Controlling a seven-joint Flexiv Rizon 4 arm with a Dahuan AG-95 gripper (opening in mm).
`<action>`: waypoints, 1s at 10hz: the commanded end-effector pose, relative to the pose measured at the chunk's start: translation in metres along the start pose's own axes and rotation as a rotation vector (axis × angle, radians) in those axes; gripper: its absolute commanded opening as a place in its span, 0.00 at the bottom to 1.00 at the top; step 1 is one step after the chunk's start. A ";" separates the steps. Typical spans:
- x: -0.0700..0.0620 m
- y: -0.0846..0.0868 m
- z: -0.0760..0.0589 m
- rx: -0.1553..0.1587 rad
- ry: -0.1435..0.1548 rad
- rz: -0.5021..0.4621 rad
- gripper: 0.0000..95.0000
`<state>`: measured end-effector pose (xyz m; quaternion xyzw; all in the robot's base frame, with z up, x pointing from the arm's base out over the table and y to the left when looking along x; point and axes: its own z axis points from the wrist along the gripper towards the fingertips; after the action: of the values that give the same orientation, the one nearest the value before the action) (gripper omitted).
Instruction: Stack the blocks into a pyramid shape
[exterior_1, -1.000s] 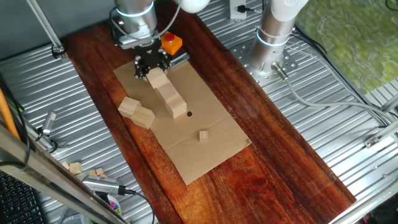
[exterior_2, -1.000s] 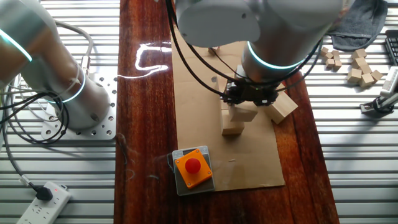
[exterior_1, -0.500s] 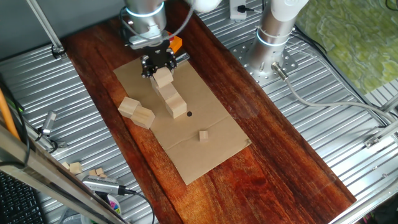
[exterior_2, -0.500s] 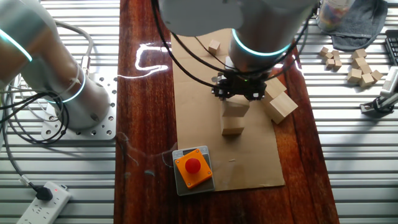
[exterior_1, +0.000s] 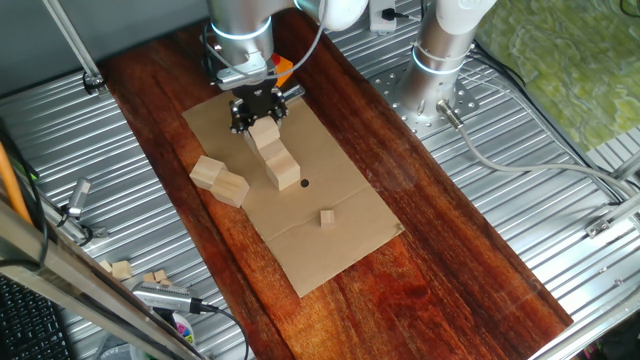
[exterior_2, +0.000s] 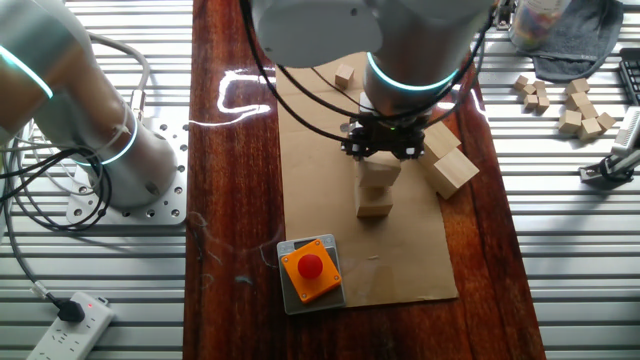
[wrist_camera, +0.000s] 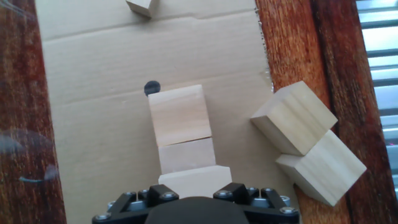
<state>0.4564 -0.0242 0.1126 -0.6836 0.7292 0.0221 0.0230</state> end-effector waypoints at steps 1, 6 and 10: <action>0.000 -0.002 0.001 0.002 0.003 0.002 0.00; -0.001 -0.003 0.007 0.018 -0.003 0.000 0.00; 0.001 -0.001 0.009 0.021 -0.007 -0.010 0.00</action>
<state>0.4579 -0.0248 0.1034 -0.6875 0.7252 0.0168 0.0334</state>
